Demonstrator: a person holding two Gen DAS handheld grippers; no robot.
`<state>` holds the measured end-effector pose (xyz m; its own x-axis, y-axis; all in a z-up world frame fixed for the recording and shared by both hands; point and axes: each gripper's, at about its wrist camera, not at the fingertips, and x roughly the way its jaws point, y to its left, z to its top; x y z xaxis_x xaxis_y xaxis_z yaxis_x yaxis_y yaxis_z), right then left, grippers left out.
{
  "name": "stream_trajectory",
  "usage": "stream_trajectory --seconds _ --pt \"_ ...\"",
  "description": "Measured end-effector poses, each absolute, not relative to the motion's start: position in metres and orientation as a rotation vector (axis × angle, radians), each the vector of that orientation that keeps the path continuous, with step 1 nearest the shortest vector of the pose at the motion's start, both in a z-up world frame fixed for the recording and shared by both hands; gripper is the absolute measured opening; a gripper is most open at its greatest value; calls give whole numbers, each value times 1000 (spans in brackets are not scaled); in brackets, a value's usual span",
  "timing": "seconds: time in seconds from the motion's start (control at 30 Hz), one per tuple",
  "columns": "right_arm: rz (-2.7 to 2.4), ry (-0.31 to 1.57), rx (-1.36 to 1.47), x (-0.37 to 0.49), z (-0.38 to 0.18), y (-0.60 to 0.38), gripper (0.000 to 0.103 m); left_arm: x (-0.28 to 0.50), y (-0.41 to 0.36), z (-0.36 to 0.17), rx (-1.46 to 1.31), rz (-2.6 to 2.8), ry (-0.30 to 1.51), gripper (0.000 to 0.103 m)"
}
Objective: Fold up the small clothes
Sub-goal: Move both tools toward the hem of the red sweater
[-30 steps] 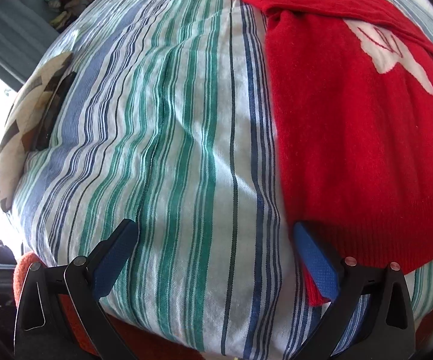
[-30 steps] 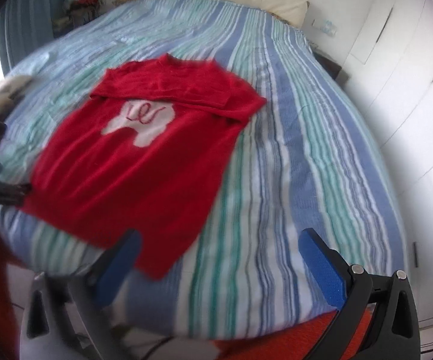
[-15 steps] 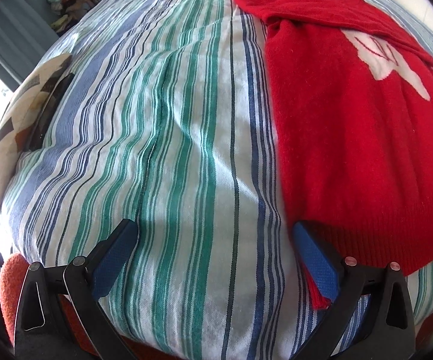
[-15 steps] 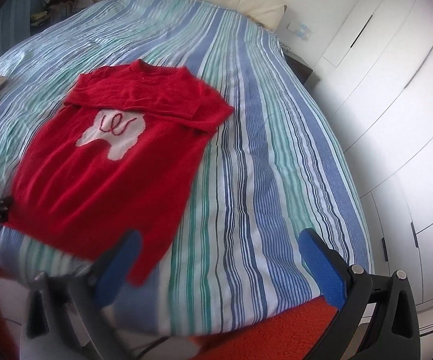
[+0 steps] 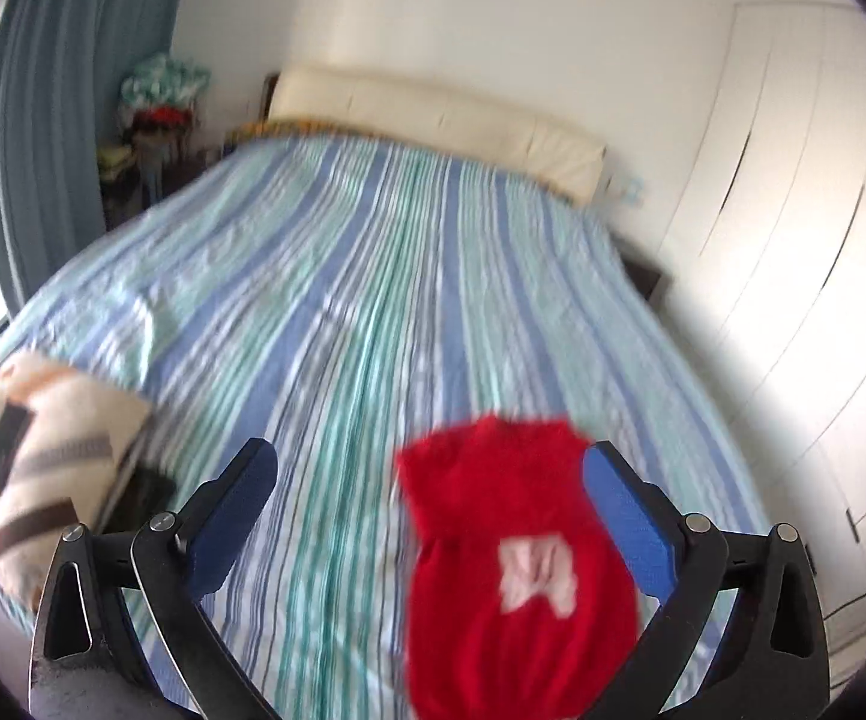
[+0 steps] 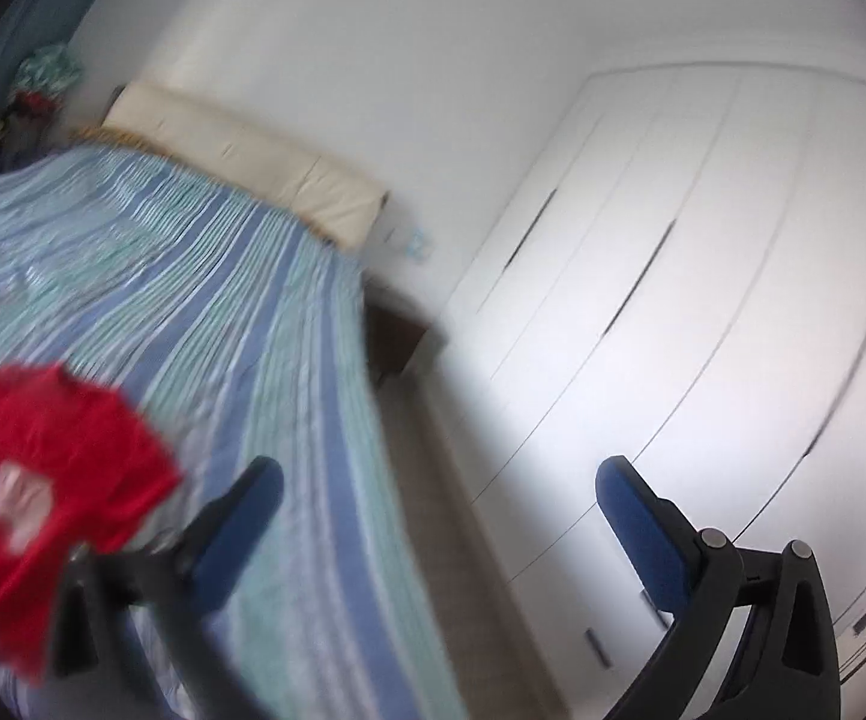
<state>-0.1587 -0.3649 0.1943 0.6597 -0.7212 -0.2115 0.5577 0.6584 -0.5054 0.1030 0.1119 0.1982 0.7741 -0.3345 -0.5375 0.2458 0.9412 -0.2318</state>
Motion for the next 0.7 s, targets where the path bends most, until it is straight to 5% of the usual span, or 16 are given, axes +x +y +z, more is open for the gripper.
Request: stream_trajectory --seconds 0.1,0.3,0.5,0.6,0.7 --pt "-742 299 -451 -174 255 -365 103 89 115 254 -192 -387 477 103" --pt "-648 328 -622 -162 253 -332 103 95 93 359 -33 -428 385 103" --pt "-629 206 -445 -184 346 -345 103 57 70 484 145 -418 208 103" --pt "-652 158 -458 -200 392 -340 103 33 71 498 156 -428 189 103" --pt "-569 220 -506 -202 382 -320 103 14 84 452 185 -426 237 103"
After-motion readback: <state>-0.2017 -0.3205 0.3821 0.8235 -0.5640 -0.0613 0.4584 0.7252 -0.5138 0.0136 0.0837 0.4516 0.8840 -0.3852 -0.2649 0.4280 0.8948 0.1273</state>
